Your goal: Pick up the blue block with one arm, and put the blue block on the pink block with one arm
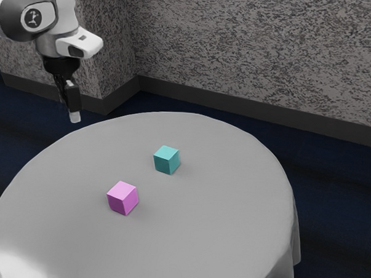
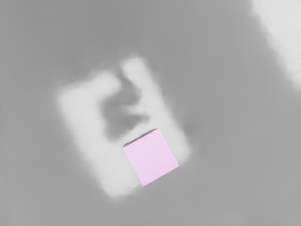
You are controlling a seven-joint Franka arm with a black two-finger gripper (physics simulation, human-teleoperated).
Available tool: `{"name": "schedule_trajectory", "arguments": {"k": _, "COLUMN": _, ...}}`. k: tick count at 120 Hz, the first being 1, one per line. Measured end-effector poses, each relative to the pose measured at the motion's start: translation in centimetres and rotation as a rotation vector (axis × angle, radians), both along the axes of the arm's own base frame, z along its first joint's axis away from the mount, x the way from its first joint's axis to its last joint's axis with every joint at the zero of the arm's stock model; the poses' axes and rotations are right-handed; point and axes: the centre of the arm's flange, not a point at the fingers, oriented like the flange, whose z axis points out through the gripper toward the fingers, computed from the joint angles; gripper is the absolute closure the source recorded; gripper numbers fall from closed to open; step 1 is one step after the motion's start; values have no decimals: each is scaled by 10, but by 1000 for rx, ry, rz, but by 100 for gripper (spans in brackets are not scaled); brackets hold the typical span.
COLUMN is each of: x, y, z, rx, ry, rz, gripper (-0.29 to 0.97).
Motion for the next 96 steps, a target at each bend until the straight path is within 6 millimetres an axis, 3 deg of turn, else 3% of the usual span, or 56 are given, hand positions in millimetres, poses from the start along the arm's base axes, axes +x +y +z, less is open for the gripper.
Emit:
{"name": "schedule_trajectory", "arguments": {"k": 5, "x": 18, "y": -5, "z": -24, "rx": -10, "ry": 9, "rz": -71, "gripper": 0}}
{"name": "schedule_trajectory", "arguments": {"k": 13, "x": 41, "y": -10, "z": -42, "rx": -25, "ry": -6, "rz": -167, "gripper": 0}}
{"name": "schedule_trajectory", "arguments": {"k": 25, "x": 103, "y": -22, "z": -77, "rx": -53, "ry": -31, "rz": -306, "gripper": 0}}
{"name": "schedule_trajectory", "arguments": {"k": 33, "x": 134, "y": -32, "z": -84, "rx": -66, "ry": -74, "rz": -389, "gripper": 0}}
{"name": "schedule_trajectory", "arguments": {"k": 51, "x": 183, "y": -30, "z": -113, "rx": -54, "ry": -122, "rz": -517, "gripper": 0}}
{"name": "schedule_trajectory", "arguments": {"k": 79, "x": 235, "y": -21, "z": -167, "rx": -19, "ry": -132, "rz": -693, "gripper": 0}}
{"name": "schedule_trajectory", "arguments": {"k": 96, "x": 246, "y": -25, "z": -207, "rx": -43, "ry": -109, "rz": -778, "gripper": 0}}
